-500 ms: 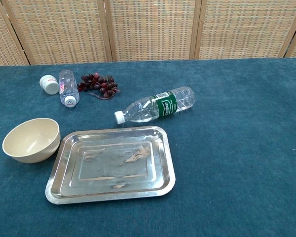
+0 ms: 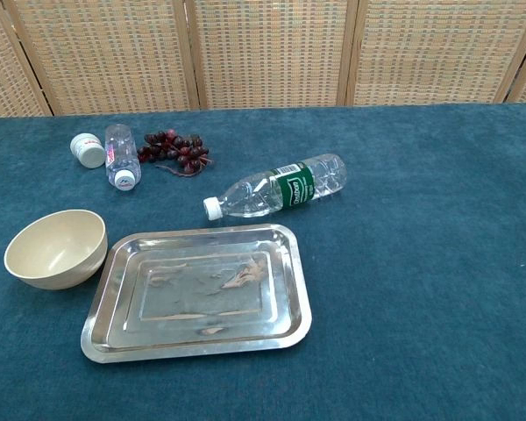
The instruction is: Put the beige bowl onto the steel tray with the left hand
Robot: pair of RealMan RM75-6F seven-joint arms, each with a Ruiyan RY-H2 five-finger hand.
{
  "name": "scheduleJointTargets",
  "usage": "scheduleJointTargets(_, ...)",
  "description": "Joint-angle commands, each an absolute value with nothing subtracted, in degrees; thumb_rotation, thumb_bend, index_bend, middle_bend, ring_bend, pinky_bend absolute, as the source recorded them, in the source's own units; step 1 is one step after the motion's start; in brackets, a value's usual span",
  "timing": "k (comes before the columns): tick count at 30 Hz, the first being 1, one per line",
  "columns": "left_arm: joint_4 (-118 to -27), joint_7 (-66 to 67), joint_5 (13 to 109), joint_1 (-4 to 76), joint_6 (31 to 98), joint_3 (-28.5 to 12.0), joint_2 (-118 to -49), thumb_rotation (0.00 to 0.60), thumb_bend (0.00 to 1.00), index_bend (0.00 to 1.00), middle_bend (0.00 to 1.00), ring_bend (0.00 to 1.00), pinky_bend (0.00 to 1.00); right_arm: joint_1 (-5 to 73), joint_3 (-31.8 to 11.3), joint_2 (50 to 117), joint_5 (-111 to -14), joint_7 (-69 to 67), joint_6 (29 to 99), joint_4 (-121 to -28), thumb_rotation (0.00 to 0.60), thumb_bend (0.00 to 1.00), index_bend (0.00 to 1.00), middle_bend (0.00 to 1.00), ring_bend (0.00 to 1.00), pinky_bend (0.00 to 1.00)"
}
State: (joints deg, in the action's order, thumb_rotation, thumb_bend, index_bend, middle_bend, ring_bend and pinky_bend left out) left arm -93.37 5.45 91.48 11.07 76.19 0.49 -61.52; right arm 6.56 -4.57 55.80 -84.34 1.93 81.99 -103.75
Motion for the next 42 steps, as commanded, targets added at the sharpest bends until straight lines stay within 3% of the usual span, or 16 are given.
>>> scheduleJointTargets(1, -86.77, -0.12, 94.87, 15.98, 70.40, 1.27, -63.47, 0.600, 0.00, 0.01, 0.00, 0.00, 0.00, 7.02, -4.95, 56.49, -83.03, 3.46, 81.17, -103.78, 0.600, 0.00, 0.00, 0.00, 0.00, 0.00)
scheduleJointTargets(10, -75.97, -7.94, 99.86, 22.23, 65.76, 2.93, -68.18, 0.600, 0.08, 0.27, 0.00, 0.00, 0.00, 7.96, -5.40, 58.58, -80.03, 8.19, 79.53, -103.68, 0.600, 0.00, 0.00, 0.00, 0.00, 0.00)
scheduleJointTargets(27, -63.21, -13.71, 100.93, 27.64, 63.26, 4.57, -79.63, 0.600, 0.22, 0.45, 0.00, 0.00, 0.00, 8.86, -5.96, 59.44, -76.83, 9.08, 77.55, -102.50, 0.600, 0.00, 0.00, 0.00, 0.00, 0.00)
scheduleJointTargets(34, -61.39, -13.81, 99.93, 28.59, 63.11, 4.72, -81.36, 0.600, 0.39, 0.51, 0.00, 0.00, 0.00, 9.11, -6.11, 59.41, -76.21, 8.76, 77.07, -102.20, 0.600, 0.00, 0.00, 0.00, 0.00, 0.00)
scheduleJointTargets(42, -61.50, -13.96, 99.57, 29.08, 64.14, 5.21, -81.45, 0.600, 0.41, 0.59, 0.00, 0.00, 0.00, 9.32, -6.06, 59.58, -75.91, 8.93, 76.74, -101.99, 0.600, 0.00, 0.00, 0.00, 0.00, 0.00)
